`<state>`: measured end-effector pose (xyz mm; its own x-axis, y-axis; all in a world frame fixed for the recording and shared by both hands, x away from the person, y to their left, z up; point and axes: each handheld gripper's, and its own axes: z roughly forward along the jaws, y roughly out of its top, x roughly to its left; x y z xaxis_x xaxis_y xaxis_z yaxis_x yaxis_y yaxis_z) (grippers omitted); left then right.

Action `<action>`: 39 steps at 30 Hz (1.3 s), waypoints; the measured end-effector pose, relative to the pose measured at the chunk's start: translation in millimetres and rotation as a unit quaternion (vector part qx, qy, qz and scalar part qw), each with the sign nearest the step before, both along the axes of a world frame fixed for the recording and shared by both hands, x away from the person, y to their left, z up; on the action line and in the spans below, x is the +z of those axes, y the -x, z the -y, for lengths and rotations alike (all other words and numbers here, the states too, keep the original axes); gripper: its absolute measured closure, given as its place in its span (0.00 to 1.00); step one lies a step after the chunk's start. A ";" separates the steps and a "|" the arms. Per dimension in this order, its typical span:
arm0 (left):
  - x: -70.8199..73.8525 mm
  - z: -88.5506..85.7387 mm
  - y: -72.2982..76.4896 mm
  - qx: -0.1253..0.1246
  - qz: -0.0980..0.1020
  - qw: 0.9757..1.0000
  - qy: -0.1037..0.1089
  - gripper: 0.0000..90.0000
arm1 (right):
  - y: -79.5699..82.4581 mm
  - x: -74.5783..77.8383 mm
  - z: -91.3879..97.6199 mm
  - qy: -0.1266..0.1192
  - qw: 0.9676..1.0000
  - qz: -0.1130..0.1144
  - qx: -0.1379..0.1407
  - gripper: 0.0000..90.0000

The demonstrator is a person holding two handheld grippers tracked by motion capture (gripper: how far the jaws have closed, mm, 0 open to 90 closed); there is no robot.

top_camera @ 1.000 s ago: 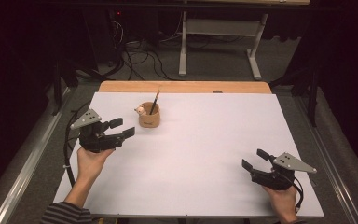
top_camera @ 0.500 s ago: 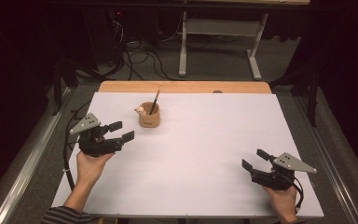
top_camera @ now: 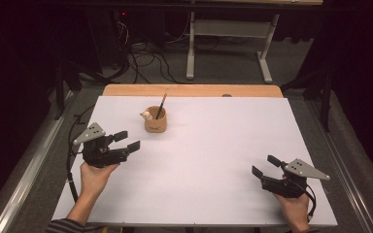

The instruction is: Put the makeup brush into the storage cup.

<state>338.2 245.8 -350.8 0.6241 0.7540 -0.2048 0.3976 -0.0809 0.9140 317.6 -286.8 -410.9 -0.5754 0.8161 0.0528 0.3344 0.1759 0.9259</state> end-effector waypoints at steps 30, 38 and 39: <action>-21.5 11.2 6.6 -0.002 -0.005 1.000 -0.017 0.35 | -0.1 -0.1 0.0 -0.001 1.000 -0.001 0.001 0.30; -27.9 14.4 5.7 -0.005 -0.010 1.000 -0.020 0.35 | -0.1 -0.1 0.1 -0.001 1.000 -0.001 0.001 0.30; -28.1 14.6 5.6 -0.005 -0.010 1.000 -0.020 0.35 | -0.1 -0.1 0.2 -0.001 1.000 -0.001 0.002 0.30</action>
